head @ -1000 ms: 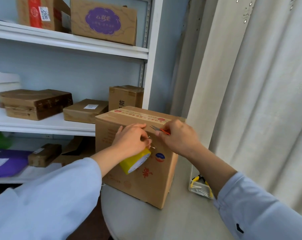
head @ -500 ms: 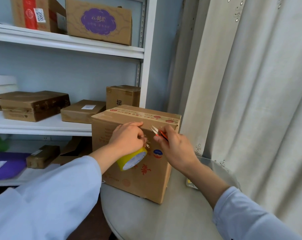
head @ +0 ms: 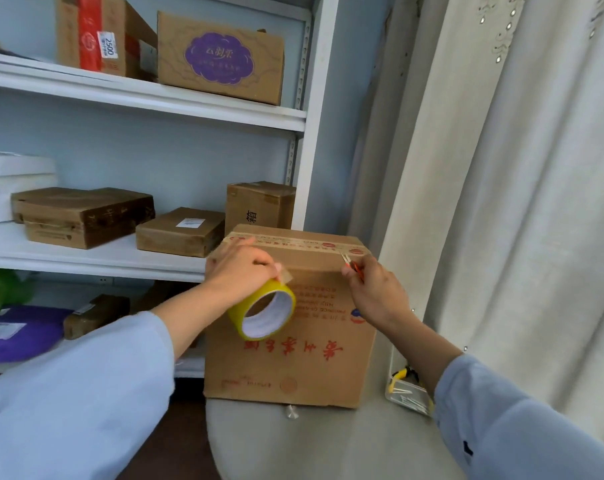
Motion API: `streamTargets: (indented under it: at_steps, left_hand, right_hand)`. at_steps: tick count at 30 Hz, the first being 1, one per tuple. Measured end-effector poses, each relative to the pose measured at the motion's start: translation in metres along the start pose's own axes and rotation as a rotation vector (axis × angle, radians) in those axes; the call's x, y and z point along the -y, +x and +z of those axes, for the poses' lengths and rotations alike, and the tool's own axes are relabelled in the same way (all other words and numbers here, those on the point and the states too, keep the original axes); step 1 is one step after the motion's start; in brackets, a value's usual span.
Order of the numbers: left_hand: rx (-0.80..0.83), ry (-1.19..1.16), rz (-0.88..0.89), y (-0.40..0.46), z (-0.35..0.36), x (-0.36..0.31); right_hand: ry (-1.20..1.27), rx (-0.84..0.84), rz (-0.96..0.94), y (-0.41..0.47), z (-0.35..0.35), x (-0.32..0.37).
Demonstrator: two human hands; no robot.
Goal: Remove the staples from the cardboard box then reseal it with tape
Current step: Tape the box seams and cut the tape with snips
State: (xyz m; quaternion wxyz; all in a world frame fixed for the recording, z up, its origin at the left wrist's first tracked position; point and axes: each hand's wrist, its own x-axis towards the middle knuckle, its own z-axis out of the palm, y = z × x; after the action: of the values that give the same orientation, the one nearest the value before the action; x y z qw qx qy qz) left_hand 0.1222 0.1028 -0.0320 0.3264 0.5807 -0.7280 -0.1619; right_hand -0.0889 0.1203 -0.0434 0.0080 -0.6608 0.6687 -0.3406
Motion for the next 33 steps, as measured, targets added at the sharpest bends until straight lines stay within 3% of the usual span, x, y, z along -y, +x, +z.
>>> streamTargets:
  at_steps: [4, 8, 11, 16, 20, 23, 26, 30, 33]
  left_hand:
    - [0.016, -0.09, -0.077, -0.007, 0.0, 0.023]
    - [0.012, -0.016, 0.013, -0.022, 0.01, 0.004]
    - [0.101, -0.171, 0.089, -0.027, 0.002, -0.014]
    - [0.185, -0.338, -0.006, -0.028, -0.009, -0.013]
    - [0.297, -0.271, 0.042, -0.052, 0.022, -0.015]
    - [0.235, -0.326, 0.073, -0.062, 0.025, -0.013]
    - [0.09, -0.174, 0.167, -0.044, 0.01, -0.002]
    - [0.2, 0.168, 0.284, -0.022, 0.006, 0.002]
    - [0.152, 0.291, 0.329, -0.021, 0.02, -0.001]
  right_hand:
    - [0.209, 0.062, 0.068, 0.014, 0.003, -0.007]
    - [0.167, 0.014, 0.027, 0.022, 0.009, 0.011]
    - [0.173, 0.034, -0.04, 0.015, 0.026, 0.032]
    - [0.358, -0.005, -0.072, 0.019, 0.027, 0.033]
    - [0.467, 0.15, -0.122, 0.012, 0.022, 0.031]
    - [0.655, 0.25, -0.073, 0.006, 0.006, 0.022]
    - [0.695, 0.266, -0.03, 0.004, -0.007, 0.015]
    - [0.701, 0.268, -0.015, 0.003, -0.006, 0.013]
    - [0.722, 0.279, -0.024, 0.006, -0.01, 0.008]
